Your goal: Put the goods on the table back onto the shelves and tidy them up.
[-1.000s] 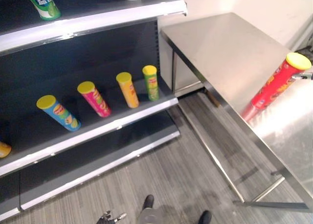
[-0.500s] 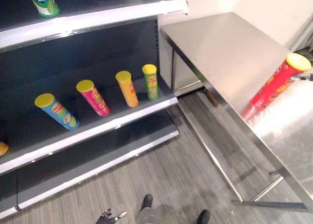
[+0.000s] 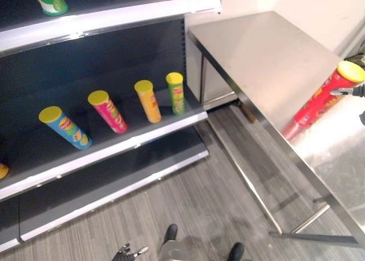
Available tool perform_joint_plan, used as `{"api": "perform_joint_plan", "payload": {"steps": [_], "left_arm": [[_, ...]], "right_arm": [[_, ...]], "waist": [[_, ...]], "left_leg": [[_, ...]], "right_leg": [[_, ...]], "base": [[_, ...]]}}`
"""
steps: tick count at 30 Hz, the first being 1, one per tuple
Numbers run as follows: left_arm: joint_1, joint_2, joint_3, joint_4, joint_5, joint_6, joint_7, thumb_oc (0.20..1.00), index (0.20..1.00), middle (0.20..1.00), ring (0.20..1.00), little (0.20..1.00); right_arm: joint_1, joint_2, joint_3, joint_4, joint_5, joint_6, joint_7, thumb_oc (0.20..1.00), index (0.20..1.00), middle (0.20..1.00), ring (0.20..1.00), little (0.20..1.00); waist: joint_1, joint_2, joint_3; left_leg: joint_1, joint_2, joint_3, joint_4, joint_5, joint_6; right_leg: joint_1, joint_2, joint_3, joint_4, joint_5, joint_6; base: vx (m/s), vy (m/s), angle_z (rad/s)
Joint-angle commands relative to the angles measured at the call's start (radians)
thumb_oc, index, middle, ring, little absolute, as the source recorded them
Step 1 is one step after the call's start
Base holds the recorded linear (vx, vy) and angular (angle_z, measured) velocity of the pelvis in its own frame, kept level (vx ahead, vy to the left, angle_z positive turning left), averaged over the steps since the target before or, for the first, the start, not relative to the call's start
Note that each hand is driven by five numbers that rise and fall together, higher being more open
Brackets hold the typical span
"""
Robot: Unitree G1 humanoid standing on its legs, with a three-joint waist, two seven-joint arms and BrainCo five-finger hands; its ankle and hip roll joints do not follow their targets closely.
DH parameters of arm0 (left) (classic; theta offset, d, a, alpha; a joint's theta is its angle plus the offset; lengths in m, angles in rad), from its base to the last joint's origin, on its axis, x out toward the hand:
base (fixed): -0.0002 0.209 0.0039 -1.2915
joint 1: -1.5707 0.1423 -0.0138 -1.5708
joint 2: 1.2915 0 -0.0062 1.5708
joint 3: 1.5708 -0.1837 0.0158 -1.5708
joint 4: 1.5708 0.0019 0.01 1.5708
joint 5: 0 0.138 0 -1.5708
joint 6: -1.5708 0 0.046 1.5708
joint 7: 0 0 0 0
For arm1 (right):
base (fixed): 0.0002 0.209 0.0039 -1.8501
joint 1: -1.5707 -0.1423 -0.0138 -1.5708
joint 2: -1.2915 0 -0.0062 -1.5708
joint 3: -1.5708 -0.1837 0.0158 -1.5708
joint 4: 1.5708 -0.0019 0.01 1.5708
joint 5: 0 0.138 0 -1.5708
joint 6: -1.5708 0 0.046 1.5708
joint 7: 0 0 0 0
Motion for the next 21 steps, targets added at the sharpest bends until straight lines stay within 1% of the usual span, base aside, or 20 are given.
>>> {"api": "perform_joint_plan", "payload": {"steps": [1, 11, 21], "left_arm": [[-0.025, 0.045, -0.064, 0.002, -0.047, -0.022, -0.002, 1.000, 1.000, 1.000, 1.000, 1.000], [-0.012, 0.047, -0.062, -0.009, -0.056, -0.021, -0.005, 1.000, 1.000, 1.000, 1.000, 1.000], [-0.015, 0.047, -0.060, 0.007, -0.052, -0.021, -0.001, 1.000, 1.000, 1.000, 1.000, 1.000]], "right_arm": [[-0.092, -0.019, 0.063, -0.021, 0.042, -0.038, -0.009, 1.000, 1.000, 1.000, 1.000, 1.000], [-0.136, -0.011, 0.094, -0.002, 0.042, -0.037, -0.010, 1.000, 1.000, 1.000, 1.000, 1.000], [-0.147, -0.001, 0.089, -0.017, 0.040, -0.040, -0.027, 1.000, 1.000, 1.000, 1.000, 1.000]], "waist": [[0.032, -0.024, -0.016], [0.041, -0.019, -0.014], [0.042, -0.021, -0.017]], "left_leg": [[-0.042, 0.035, -0.055, -0.002, 0.021, -0.040], [-0.041, 0.032, -0.059, -0.002, 0.019, -0.037], [-0.041, 0.031, -0.062, -0.002, 0.016, -0.035]], "right_leg": [[0.087, -0.066, -0.067, 0.017, -0.095, 0.063], [0.088, -0.066, -0.067, 0.017, -0.097, 0.063], [0.090, -0.065, -0.068, 0.017, -0.100, 0.062]], "base": [[0.00, 0.000, 0.00], [0.00, 0.000, 0.00], [0.00, 0.000, 0.00]]}}
